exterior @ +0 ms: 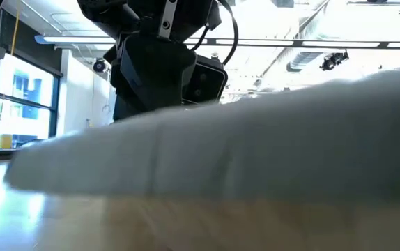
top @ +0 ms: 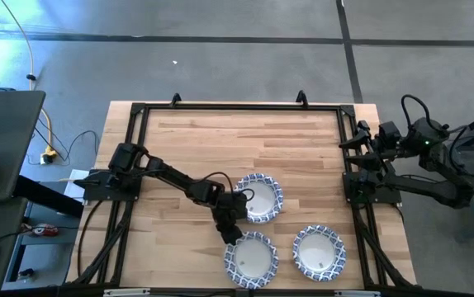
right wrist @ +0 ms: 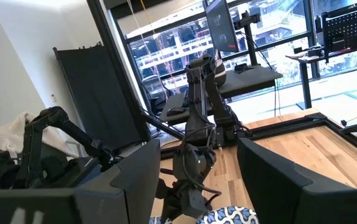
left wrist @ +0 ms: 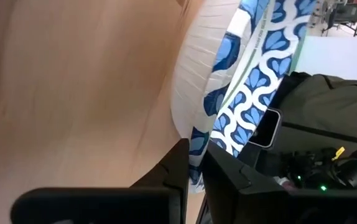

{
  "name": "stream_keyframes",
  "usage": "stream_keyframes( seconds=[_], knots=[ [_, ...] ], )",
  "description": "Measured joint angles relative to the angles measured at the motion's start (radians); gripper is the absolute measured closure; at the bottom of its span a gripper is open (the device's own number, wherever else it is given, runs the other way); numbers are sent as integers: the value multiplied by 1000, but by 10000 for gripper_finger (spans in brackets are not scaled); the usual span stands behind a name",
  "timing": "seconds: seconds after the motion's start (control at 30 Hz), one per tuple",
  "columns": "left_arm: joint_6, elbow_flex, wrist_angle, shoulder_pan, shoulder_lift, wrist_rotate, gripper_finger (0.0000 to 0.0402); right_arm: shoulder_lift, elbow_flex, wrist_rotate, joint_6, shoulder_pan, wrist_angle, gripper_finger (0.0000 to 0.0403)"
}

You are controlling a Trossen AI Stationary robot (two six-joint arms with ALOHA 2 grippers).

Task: Nest bowls inside each other
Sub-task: Stack the white patterned bowl on top of the other white patterned bowls

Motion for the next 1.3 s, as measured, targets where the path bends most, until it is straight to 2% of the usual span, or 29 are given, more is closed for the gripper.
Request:
stream_keyframes(
  seconds=[0.37, 1.0, 1.3],
  knots=[
    [11, 27, 12, 32, -39, 65, 373, 0, 0, 0, 0, 0, 0, 197],
    [72, 32, -117, 230, -183, 96, 373, 0, 0, 2, -7, 0, -22, 197],
    [138, 32, -210, 344, -200, 111, 373, 1, 0, 14, -12, 0, -23, 197]
  ],
)
